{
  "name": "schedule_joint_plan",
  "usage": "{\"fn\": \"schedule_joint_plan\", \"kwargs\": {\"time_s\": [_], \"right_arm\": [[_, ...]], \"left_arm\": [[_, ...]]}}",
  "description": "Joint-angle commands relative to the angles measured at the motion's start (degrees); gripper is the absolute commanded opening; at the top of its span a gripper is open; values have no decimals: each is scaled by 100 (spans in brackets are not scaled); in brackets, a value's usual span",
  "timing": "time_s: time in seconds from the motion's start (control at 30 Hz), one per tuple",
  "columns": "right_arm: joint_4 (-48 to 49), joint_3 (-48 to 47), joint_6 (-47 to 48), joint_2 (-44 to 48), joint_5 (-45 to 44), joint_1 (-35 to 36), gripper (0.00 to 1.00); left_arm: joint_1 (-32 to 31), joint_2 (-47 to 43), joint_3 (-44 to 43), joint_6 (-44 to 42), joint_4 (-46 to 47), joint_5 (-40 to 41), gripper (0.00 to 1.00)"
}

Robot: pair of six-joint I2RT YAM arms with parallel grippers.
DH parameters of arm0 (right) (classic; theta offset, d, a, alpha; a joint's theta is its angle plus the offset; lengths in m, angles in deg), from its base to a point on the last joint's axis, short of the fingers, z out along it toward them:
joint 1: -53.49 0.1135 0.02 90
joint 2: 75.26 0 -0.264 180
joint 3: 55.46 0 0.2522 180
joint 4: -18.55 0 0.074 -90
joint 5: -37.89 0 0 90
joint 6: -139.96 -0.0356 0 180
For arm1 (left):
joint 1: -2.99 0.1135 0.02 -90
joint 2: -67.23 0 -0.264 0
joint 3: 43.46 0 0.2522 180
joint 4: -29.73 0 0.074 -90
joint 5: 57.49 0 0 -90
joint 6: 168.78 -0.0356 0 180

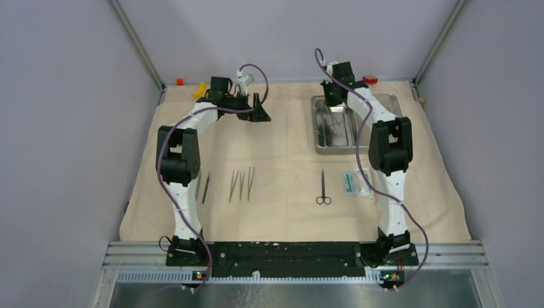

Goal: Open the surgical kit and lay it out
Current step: Pick up the medical item from the container, then place the medical item in the surgical kit.

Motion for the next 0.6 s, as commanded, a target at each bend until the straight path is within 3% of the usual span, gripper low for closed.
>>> {"fn": "schedule_joint_plan", "kwargs": {"time_s": [0.0,0.3,0.57], "right_arm": [[79,28,18,741,64,-38,0],[114,227,-155,1258,382,-39,0],[265,712,-904,1757,1019,55,0]], "left_arm": [[23,-298,-83,140,419,-284,99],[-191,-35,-593,681,471,-435,99],[-661,-36,-515,2015,1534,-483,99]]}}
